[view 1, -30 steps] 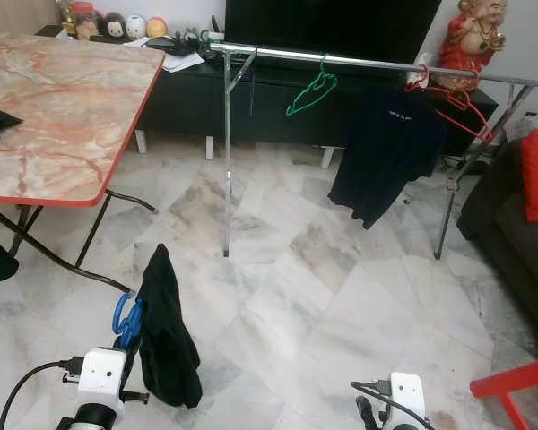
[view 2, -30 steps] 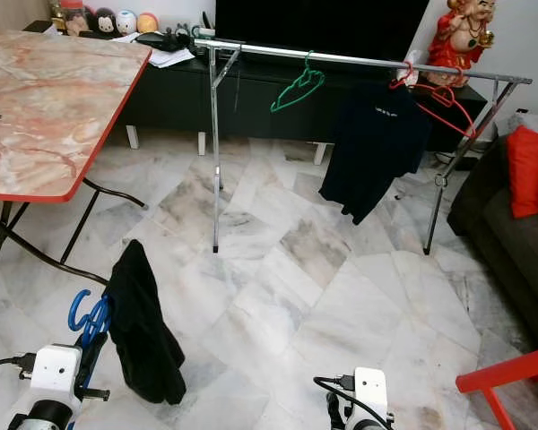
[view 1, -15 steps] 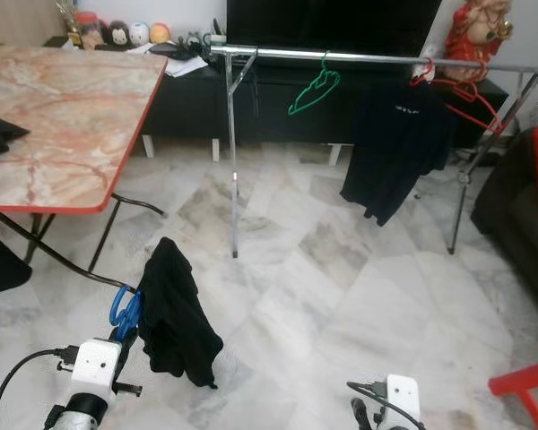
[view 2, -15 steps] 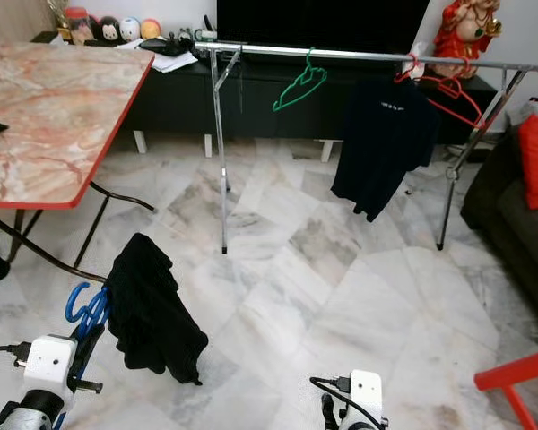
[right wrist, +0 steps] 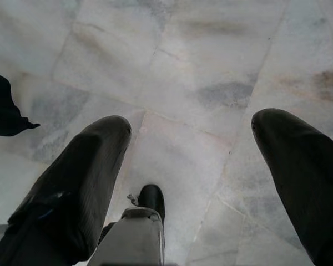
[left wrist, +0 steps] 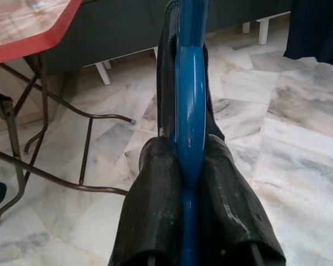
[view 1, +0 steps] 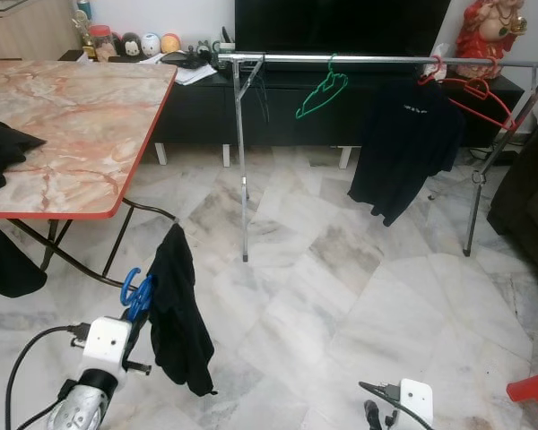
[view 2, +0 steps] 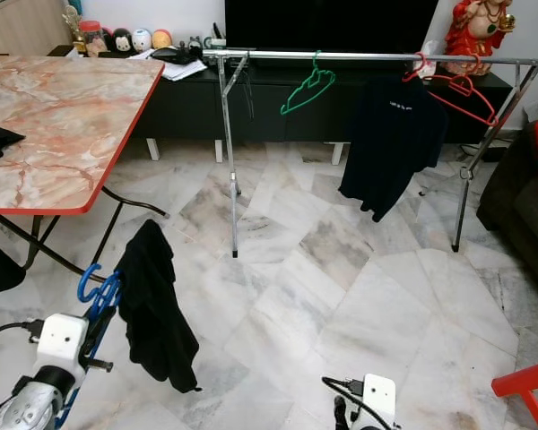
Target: Hang hanger
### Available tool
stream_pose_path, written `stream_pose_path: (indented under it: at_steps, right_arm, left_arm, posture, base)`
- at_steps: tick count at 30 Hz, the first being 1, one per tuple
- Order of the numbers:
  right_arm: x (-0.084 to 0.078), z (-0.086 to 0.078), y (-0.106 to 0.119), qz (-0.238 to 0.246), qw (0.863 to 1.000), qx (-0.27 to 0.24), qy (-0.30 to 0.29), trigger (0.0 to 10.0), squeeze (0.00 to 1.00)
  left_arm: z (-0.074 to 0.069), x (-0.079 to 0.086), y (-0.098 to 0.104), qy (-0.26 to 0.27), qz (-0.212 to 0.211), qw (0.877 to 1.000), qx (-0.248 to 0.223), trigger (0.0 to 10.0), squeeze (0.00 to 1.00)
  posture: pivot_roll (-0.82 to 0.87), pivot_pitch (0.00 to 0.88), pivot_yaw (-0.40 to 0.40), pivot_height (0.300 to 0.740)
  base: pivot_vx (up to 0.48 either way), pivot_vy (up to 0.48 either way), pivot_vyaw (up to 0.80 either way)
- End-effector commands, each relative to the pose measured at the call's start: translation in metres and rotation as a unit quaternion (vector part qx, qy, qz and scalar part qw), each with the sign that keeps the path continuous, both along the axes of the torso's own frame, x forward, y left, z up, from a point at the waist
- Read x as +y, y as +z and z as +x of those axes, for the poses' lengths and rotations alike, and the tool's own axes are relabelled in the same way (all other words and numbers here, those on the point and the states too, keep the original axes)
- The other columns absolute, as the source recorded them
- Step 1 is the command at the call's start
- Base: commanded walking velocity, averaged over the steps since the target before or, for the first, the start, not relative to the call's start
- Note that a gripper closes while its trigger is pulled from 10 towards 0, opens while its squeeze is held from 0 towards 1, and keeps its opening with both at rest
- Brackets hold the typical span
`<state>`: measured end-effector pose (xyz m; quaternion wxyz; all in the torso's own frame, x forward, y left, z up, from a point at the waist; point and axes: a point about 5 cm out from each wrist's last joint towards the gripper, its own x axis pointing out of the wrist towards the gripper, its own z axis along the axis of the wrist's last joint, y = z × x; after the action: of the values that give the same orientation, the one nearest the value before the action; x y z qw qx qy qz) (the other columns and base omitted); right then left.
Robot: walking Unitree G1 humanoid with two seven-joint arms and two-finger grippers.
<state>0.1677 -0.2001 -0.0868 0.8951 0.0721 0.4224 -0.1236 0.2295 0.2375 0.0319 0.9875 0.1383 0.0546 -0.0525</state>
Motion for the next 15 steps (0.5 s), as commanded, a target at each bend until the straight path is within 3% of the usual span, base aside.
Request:
stream_pose_path:
  at_steps: [1, 15]
  right_arm:
    - [-0.0081, 0.0022, 0.0026, -0.007, 1.0, -0.008, -0.017, 10.0, 0.0]
    - [-0.0064, 0.0069, 0.0043, 0.0, 1.0, -0.013, -0.017, 10.0, 0.0]
  left_arm:
    - [0.0069, -0.003, 0.0055, -0.006, -0.007, 1.0, -0.022, 10.0, 0.0]
    - [0.0134, -0.0061, 0.0046, -0.007, -0.01, 1.0, -0.024, 10.0, 0.0]
  posture:
    - [0.01, 0.0, -0.025, 0.74]
    - [0.02, 0.0, -0.041, 0.74]
  base:
    - [0.0, 0.0, 0.0]
    - [0.0, 0.0, 0.0]
